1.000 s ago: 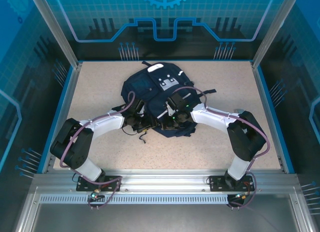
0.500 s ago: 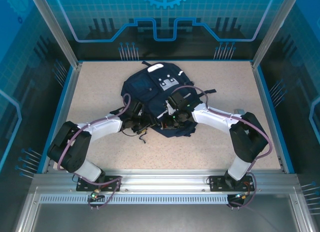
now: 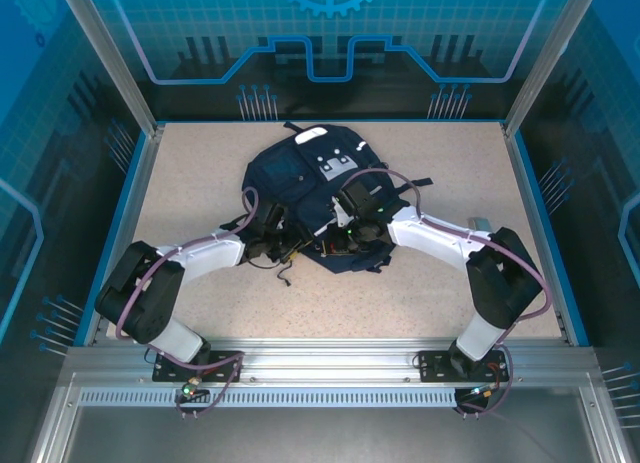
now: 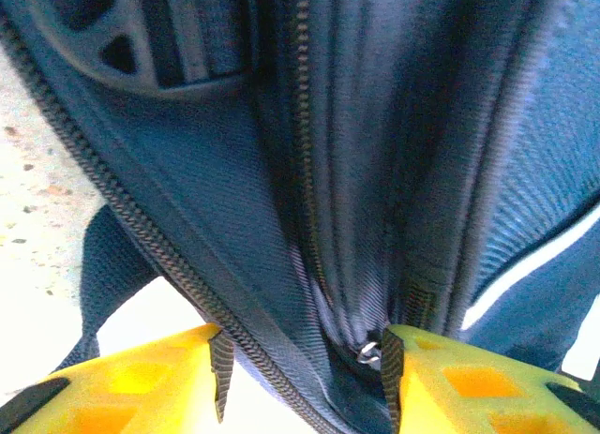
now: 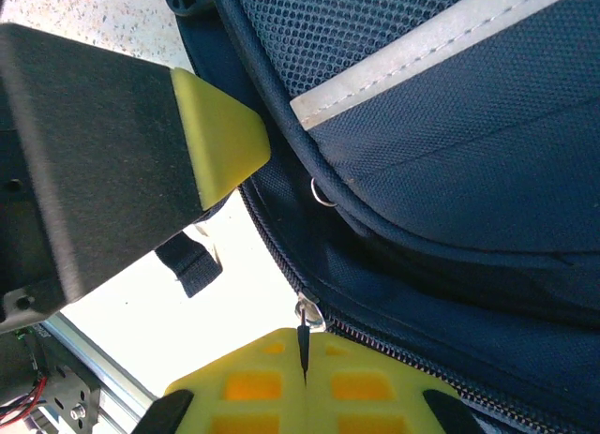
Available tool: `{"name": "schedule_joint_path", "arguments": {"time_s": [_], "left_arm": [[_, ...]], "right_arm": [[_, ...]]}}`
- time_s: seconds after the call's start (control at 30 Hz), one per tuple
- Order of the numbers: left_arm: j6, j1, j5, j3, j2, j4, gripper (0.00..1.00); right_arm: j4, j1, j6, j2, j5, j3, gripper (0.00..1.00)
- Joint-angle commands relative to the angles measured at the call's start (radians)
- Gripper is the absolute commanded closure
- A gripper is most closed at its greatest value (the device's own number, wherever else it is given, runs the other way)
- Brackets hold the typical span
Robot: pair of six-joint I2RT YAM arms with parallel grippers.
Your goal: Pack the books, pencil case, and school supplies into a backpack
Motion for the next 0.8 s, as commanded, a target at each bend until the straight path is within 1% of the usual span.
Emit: {"name": "schedule_joint_path", "arguments": {"time_s": [0.0, 0.13, 0.23, 0.37, 0.47, 0.57, 0.67, 0.7, 0.77], "left_arm": [[-0.059, -0.004, -0.019, -0.053, -0.017, 0.020, 0.55], [-0.100, -0.006, -0.011, -0.111, -0.042, 0.066, 0.62], [-0.100, -0.004, -0.010, -0.122, -0.039, 0.079, 0.64], [-0.100, -0.005, 0.006, -0.101, -0.013, 0.112, 0.61], [-0.099, -0.005, 0.015, -0.082, 0.011, 0.139, 0.57], [-0.096, -0.005, 0.021, -0.061, 0.039, 0.142, 0.57], [-0.093, -0.005, 0.009, -0.054, 0.055, 0.128, 0.65], [-0.088, -0.004, -0.001, -0.054, 0.055, 0.123, 0.70], [-0.070, -0.004, -0.025, -0.053, 0.052, 0.110, 0.75]], "right_arm": [[0.018, 0.004, 0.006, -0.036, -0.011, -0.004, 1.00], [0.023, 0.005, 0.014, -0.029, -0.017, -0.005, 1.00], [0.033, 0.007, 0.015, -0.027, -0.024, -0.007, 1.00], [0.029, 0.012, 0.008, -0.025, -0.037, -0.004, 1.00], [0.021, 0.017, 0.004, -0.024, -0.035, -0.005, 1.00], [0.014, 0.022, 0.003, -0.027, -0.025, -0.010, 1.00], [-0.010, 0.026, 0.000, -0.040, 0.009, -0.011, 1.00], [-0.024, 0.028, 0.001, -0.048, 0.033, -0.011, 1.00], [-0.068, 0.028, 0.008, -0.064, 0.094, -0.010, 1.00]]}}
